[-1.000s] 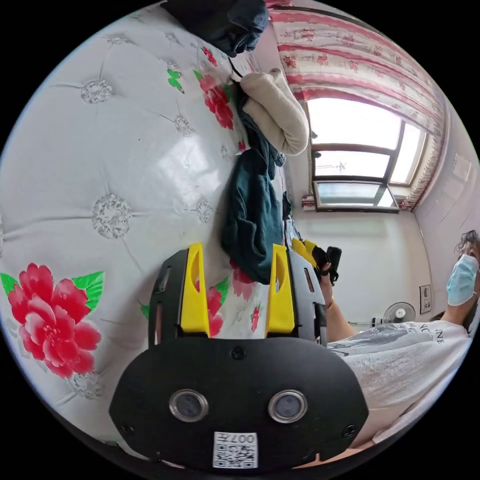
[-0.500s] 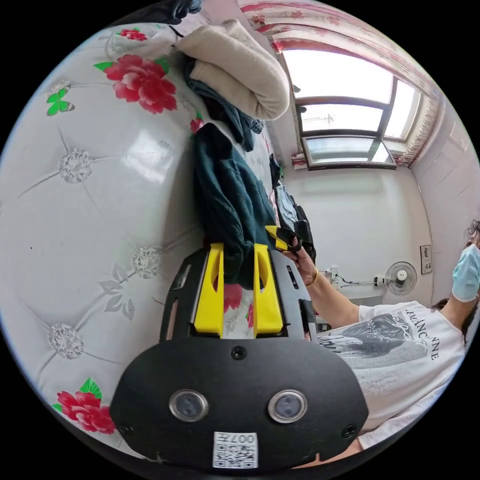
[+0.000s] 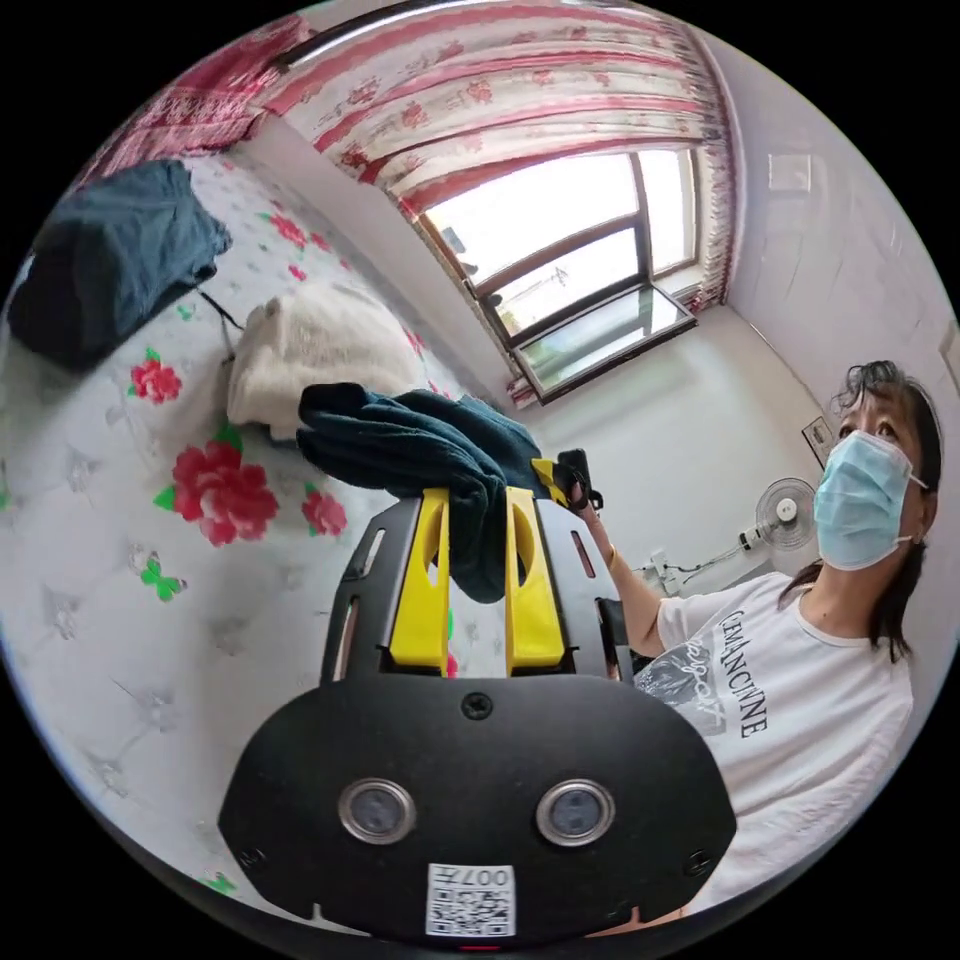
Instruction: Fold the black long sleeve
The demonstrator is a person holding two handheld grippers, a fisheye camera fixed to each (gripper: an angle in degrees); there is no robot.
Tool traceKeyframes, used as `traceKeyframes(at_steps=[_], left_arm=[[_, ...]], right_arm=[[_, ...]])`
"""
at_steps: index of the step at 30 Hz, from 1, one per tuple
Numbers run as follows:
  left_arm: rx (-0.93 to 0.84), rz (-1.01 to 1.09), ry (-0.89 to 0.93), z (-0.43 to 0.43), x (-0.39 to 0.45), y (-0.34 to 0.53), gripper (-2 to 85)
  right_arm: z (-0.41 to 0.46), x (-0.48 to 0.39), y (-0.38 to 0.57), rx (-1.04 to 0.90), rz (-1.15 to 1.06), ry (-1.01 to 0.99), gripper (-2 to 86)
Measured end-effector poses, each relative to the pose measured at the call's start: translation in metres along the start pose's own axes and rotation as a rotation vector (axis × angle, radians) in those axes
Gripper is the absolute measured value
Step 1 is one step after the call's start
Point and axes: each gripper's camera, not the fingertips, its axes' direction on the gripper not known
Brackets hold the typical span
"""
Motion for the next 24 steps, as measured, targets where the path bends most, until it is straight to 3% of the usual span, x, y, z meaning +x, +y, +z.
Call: traceKeyframes(at_steps=[6,8,10,14,16,20,24], left_arm=[[0.192,0.126,-0.224,-0.11,0.014,-0.15,9.2],[0.221,0.05,-0.386,-0.13,-0.01,-0.177,10.5],[0.196,-0.173,-0.561,-0.141,-0.064,-0.175,12.4],[0.112,-0.187,-0.685,-0.103,-0.099,-0.097,11.4],[-0.044,-0.133,-0.741,-0.044,-0.104,-0.024,10.3],[-0.276,-0.047,-0.766,0.052,-0.08,0.092,5.4],[-0.489,0.026,-0.777,0.149,-0.02,0.18,0.8]], right_arm=[[0.121,-0.072,-0.17,0.097,-0.152,-0.041,3.4],[0.18,-0.056,-0.212,0.094,-0.109,0.055,3.9],[0.216,-0.026,-0.214,0.032,-0.059,0.151,4.0],[0.256,0.06,-0.11,-0.16,0.017,0.243,4.0],[0.255,0.091,-0.042,-0.271,0.041,0.315,3.9],[0.212,0.115,0.14,-0.493,0.086,0.651,3.5],[0.165,0.087,0.255,-0.663,0.124,0.935,3.5]])
